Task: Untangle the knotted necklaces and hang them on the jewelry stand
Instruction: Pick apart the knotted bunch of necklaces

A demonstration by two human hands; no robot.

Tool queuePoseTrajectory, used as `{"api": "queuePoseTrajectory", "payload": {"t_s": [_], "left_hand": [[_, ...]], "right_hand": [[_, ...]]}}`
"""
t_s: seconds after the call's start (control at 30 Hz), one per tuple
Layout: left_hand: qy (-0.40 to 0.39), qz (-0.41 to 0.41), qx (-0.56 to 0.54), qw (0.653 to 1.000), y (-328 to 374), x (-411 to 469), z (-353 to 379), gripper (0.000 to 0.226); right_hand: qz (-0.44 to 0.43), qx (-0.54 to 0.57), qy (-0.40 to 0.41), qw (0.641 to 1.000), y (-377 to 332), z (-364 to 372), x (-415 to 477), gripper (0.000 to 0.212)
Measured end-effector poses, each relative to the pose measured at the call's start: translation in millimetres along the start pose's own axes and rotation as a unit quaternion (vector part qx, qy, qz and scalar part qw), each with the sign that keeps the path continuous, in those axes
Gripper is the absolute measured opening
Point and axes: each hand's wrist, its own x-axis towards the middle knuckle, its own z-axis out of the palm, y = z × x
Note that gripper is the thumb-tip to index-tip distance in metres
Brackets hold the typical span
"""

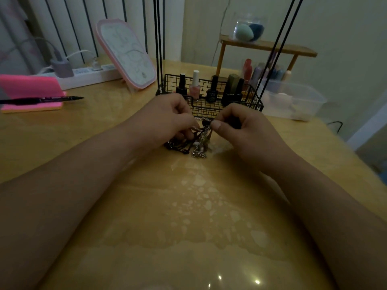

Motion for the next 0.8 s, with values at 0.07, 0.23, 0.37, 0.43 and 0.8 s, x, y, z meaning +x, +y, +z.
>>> {"api": "queuePoseTrajectory", "payload": {"t_s": [0.07,0.23,0.37,0.43,0.8], "left_hand": [[-0.026,0.018,0.000,1.000,0.3,-0.4,3.2,0.014],[-0.068,0.048,0.038,0.996,-0.5,-2.3,0.9,0.012],[-0.068,0.053,0.046,0.995,-1.0,-1.6,-1.8,0.009],[-0.062,0.058,0.048,0.995,-1.9,-0.8,-1.6,0.008],[-0.102,0.146,0.284,0.942,-9.2,-1.3,5.9,0.019]], "right_hand": [[0.018,0.074,-0.011,0.997,-0.1,-0.5,0.5,0.005],[0.030,0.163,-0.026,0.986,-3.0,-1.2,0.2,0.007],[0.042,0.144,-0.022,0.988,0.1,-5.6,1.7,0.009],[0.052,0.154,-0.031,0.986,0.1,-6.7,1.6,0.010],[0.017,-0.110,-0.134,0.985,0.7,-8.5,2.1,0.011]]}}
